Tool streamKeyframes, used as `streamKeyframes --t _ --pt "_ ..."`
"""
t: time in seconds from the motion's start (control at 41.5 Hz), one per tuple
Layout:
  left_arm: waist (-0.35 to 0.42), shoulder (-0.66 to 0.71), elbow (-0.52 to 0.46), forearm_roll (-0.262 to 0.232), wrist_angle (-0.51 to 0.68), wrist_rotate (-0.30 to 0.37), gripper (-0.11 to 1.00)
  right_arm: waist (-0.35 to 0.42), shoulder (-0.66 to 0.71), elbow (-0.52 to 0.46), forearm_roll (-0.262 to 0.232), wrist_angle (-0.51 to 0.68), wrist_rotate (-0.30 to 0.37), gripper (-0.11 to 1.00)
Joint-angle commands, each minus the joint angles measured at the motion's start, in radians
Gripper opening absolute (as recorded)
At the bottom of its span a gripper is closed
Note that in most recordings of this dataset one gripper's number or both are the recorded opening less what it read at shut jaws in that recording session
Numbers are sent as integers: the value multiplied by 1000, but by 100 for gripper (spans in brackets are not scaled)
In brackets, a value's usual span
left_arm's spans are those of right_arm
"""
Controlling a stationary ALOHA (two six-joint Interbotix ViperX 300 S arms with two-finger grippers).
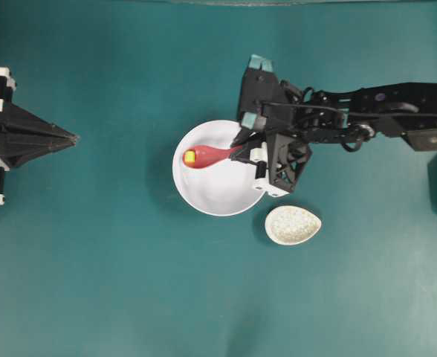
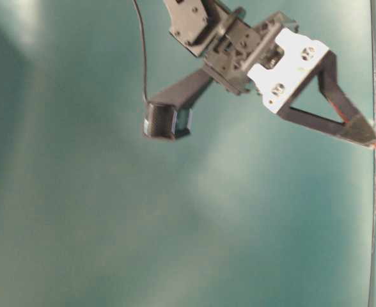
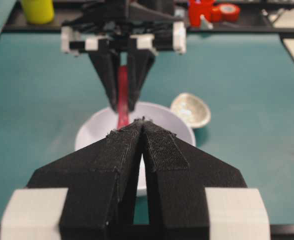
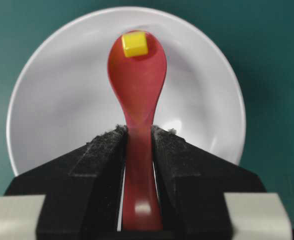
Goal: Scoop the yellow hexagonal prism block from the bowl with a spoon using the right arm.
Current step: 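Lift the spoon with the yellow block up out of the bowl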
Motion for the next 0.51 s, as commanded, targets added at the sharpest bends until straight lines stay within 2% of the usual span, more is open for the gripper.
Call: streamKeyframes --t 0.0,0.289,0.482 --pt "2 3 -26 3 -11 -2 0 11 -61 9 5 -40 2 24" --pt "2 5 -26 2 -12 -3 0 55 -238 141 9 -232 3 24" --pt "2 5 -26 3 -12 -6 0 57 -367 221 20 -287 5 24"
